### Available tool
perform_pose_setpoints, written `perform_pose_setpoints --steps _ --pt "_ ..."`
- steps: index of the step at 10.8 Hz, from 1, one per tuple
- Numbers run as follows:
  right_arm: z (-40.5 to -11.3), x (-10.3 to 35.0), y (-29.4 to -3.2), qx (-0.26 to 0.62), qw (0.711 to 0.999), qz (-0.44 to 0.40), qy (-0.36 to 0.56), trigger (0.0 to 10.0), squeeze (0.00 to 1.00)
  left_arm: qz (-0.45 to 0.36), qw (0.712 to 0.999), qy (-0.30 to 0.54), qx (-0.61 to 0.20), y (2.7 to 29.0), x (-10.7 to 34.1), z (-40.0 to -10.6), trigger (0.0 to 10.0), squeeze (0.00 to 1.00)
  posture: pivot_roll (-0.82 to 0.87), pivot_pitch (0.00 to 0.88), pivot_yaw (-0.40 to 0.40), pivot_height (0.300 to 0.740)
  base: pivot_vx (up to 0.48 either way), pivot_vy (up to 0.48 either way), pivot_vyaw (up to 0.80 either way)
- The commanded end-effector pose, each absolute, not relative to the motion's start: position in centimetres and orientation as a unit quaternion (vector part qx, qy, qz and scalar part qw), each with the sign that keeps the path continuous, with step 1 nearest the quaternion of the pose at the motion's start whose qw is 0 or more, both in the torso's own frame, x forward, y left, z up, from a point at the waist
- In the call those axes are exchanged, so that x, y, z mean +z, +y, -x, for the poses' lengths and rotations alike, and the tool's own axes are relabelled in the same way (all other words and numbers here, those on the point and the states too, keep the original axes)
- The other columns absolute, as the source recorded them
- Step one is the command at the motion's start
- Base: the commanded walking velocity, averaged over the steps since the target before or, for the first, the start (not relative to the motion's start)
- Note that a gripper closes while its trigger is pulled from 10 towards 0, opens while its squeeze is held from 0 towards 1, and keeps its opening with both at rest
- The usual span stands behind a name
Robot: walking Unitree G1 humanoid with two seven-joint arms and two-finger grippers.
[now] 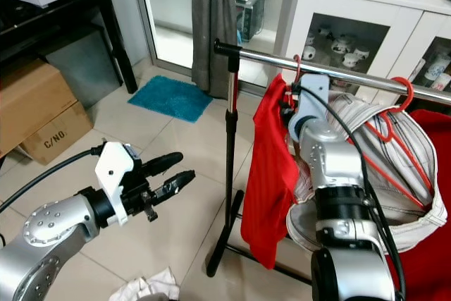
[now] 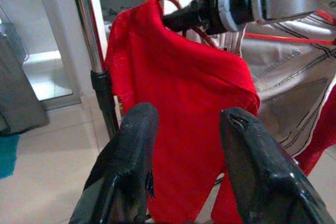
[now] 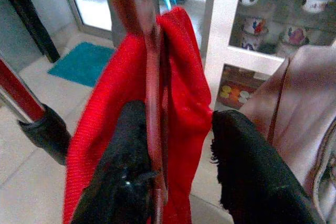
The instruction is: Hang hanger
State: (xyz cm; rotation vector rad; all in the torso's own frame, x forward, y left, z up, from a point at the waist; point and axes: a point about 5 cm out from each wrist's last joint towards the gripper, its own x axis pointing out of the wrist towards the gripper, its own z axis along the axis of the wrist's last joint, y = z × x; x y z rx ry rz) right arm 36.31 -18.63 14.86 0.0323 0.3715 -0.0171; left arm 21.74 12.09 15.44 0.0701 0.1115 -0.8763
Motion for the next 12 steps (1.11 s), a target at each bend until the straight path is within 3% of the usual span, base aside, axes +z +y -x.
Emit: perform_pose_setpoints --steps 1,6,12 --pt "-36.7 15.0 -18.9 -0.013 0.983 -0.006 0.181 0.0 0.0 -0.037 0.899 0.051 -0.433 11.9 15.7 -21.5 10.0 0.0 0.03 0.026 0.027 0.74 0.0 0.0 0.0" --pt "-37.6 14.0 -19.2 -0.02 0.98 -0.012 0.2 0.0 0.0 -0.039 0.899 0.054 -0.434 11.9 15.7 -21.5 10.0 0.0 0.04 0.027 0.02 0.74 0.0 0.0 0.0" --pt "-37.1 16.1 -19.3 0.022 0.986 -0.03 0.165 0.0 0.0 -0.046 0.911 0.053 -0.406 12.1 15.1 -21.8 10.0 0.0 0.01 0.012 0.02 0.74 0.0 0.0 0.0"
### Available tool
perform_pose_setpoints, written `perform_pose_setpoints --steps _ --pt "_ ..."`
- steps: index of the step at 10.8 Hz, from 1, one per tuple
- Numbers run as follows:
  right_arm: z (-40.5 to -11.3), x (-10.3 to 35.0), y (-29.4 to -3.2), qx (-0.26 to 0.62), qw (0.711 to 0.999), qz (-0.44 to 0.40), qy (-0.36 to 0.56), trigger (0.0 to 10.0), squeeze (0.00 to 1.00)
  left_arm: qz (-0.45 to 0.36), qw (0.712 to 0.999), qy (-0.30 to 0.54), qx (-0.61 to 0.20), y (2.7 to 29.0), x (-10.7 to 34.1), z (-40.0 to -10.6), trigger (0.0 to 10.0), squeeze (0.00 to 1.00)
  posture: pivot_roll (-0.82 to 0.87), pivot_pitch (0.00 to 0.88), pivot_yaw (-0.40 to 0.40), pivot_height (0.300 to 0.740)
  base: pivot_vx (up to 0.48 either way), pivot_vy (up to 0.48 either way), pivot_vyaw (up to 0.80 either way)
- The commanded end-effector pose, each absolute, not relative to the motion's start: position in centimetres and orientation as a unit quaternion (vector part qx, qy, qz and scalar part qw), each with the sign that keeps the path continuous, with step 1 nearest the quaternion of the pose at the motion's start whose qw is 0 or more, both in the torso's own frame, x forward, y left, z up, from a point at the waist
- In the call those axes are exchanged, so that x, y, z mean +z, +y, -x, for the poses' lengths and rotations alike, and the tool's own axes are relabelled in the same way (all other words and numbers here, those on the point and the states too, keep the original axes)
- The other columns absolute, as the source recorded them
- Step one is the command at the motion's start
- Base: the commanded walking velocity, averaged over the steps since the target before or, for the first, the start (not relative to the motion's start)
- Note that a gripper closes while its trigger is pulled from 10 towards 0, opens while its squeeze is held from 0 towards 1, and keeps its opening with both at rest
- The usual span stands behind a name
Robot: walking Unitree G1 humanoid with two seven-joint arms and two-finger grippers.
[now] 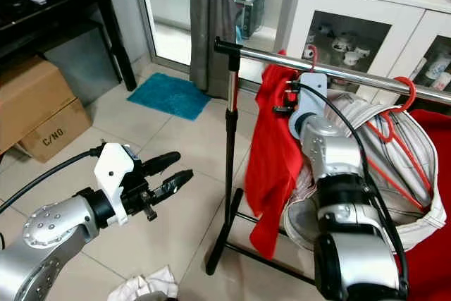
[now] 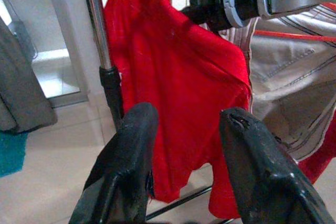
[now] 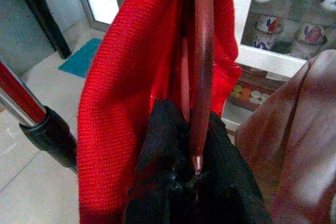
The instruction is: Hang hanger
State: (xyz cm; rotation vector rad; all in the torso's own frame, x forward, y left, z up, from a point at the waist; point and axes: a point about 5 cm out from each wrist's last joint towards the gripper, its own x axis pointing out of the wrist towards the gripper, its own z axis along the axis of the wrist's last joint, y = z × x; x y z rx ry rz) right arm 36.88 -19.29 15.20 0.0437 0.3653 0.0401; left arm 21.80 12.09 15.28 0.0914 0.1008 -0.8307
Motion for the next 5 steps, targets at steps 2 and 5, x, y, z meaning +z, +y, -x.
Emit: perform_pose_setpoints --steps 2,5 --pt "-36.0 17.6 -20.1 0.033 0.989 0.064 0.128 0.0 0.0 -0.047 0.934 0.067 -0.348 12.4 14.2 -22.3 10.0 0.0 0.01 0.008 0.014 0.74 0.0 0.0 0.0" --pt "-33.2 17.5 -19.5 0.077 0.985 0.115 0.105 0.0 0.0 -0.016 0.95 0.071 -0.305 12.5 13.5 -22.5 10.0 0.0 0.01 0.012 0.009 0.74 0.0 0.0 0.0"
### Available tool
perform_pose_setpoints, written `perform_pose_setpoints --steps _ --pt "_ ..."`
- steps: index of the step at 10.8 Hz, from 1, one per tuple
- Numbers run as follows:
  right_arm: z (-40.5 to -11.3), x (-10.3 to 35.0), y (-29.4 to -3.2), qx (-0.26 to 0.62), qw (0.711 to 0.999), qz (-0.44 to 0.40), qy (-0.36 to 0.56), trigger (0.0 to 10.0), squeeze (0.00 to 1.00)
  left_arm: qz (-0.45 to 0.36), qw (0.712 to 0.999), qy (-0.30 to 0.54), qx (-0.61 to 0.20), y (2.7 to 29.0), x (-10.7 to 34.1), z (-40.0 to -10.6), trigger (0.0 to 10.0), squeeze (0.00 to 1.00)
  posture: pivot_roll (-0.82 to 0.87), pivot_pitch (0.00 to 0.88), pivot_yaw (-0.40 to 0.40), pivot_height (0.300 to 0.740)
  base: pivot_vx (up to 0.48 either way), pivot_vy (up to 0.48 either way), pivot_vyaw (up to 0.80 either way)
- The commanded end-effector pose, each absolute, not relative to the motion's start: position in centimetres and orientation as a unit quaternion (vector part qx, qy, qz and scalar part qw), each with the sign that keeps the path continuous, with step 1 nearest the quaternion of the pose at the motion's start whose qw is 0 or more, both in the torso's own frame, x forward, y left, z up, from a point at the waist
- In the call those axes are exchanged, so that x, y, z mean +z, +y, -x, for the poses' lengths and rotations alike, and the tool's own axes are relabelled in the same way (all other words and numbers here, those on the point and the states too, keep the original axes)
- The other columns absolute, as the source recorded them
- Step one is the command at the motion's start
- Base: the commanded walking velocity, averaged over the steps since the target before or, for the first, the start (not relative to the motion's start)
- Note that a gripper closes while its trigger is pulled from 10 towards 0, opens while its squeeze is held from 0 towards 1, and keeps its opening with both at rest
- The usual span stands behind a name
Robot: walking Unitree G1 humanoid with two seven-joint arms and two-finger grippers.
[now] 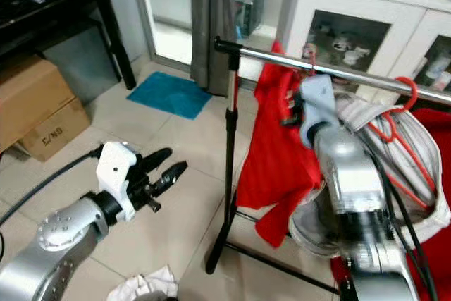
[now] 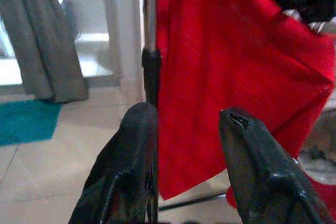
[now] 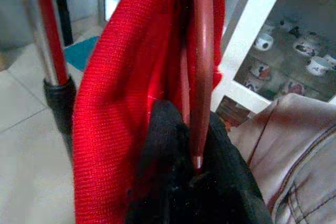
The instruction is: Hang hanger
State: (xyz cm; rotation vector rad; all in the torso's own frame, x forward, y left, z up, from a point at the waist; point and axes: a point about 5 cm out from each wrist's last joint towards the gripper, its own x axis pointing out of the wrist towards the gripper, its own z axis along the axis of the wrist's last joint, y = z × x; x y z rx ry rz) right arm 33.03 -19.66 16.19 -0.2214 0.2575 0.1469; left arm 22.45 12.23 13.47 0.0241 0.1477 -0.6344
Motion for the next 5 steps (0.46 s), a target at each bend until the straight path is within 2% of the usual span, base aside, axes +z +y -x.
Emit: perform_pose_setpoints --steps 1,5 --pt "-32.7 17.4 -19.4 0.084 0.985 0.114 0.102 0.0 0.0 -0.012 0.951 0.072 -0.302 12.4 13.4 -22.5 10.0 0.0 0.01 0.012 0.009 0.74 0.0 0.0 0.0" --pt "-30.5 16.6 -19.1 0.095 0.983 0.107 0.112 0.0 0.0 -0.006 0.952 0.08 -0.295 12.4 12.9 -22.5 10.0 0.0 0.0 0.014 0.011 0.74 0.0 0.0 0.0"
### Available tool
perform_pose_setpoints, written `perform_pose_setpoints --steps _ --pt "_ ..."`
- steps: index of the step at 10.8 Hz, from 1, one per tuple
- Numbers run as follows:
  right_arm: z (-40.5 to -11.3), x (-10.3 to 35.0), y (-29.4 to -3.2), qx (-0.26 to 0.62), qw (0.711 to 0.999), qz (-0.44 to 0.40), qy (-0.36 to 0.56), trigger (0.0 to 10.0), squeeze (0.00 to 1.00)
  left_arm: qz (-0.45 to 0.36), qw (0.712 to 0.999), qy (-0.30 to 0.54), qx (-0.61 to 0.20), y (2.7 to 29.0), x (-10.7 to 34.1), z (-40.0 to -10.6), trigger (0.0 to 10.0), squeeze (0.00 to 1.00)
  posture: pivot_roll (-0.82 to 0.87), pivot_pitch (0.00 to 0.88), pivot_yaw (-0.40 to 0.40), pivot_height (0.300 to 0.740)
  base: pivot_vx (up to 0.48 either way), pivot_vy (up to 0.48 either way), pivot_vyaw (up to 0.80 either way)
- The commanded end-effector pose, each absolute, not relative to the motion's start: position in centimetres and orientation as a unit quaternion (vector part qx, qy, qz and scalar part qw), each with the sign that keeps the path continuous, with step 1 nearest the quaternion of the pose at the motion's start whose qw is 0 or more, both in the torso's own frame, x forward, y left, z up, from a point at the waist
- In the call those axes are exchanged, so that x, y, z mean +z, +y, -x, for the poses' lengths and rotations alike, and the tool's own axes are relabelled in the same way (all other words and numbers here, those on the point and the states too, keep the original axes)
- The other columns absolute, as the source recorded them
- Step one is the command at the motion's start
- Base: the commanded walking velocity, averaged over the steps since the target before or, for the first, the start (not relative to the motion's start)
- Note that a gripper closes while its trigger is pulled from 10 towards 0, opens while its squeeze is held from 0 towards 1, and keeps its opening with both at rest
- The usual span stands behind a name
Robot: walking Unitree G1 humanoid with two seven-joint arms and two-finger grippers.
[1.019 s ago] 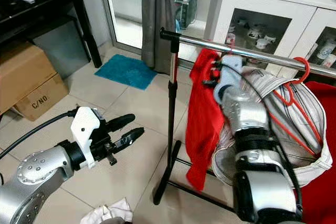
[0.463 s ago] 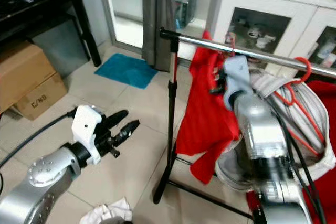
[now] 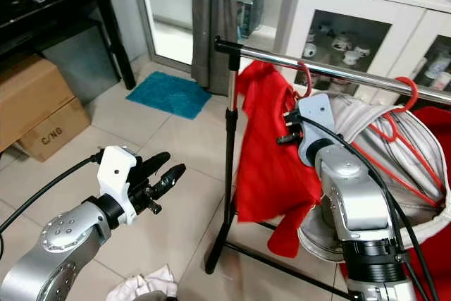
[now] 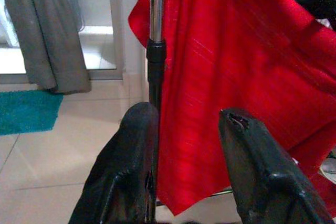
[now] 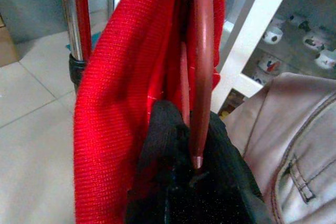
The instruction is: Hang hanger
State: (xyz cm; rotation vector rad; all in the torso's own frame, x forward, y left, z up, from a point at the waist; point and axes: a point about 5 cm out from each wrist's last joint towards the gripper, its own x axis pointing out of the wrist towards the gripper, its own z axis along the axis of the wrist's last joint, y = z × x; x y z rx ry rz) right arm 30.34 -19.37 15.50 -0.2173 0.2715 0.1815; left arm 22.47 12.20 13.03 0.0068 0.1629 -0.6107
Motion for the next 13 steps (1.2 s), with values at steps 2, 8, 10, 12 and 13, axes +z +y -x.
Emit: perform_pose_setpoints --steps 2,8,10,12,13 --pt "-29.9 16.4 -18.7 0.105 0.982 0.103 0.118 0.0 0.0 -0.008 0.951 0.08 -0.297 12.3 12.9 -22.6 10.0 0.0 0.0 0.014 0.014 0.74 -0.261 0.0 0.0" --pt "-29.3 16.0 -17.9 0.109 0.983 0.083 0.123 0.0 0.0 -0.01 0.952 0.078 -0.297 12.2 13.0 -23.0 10.0 0.0 -0.01 0.012 0.013 0.74 -0.301 0.0 0.0" --pt "-29.4 16.1 -17.8 0.111 0.983 0.082 0.12 0.0 0.0 -0.01 0.951 0.07 -0.302 11.9 13.2 -23.5 10.0 0.0 -0.01 0.012 0.012 0.74 -0.293 0.0 0.0" --pt "-29.3 16.4 -17.0 0.126 0.983 0.078 0.109 0.0 0.0 0.011 0.943 0.056 -0.328 10.8 13.7 -24.7 10.0 0.0 -0.01 0.009 0.009 0.74 0.0 0.0 0.0" --pt "-29.2 16.6 -16.3 0.139 0.982 0.083 0.102 0.0 0.0 0.061 0.929 0.03 -0.364 9.7 14.8 -25.5 10.0 1.0 -0.01 0.008 0.012 0.74 0.0 0.0 0.0"
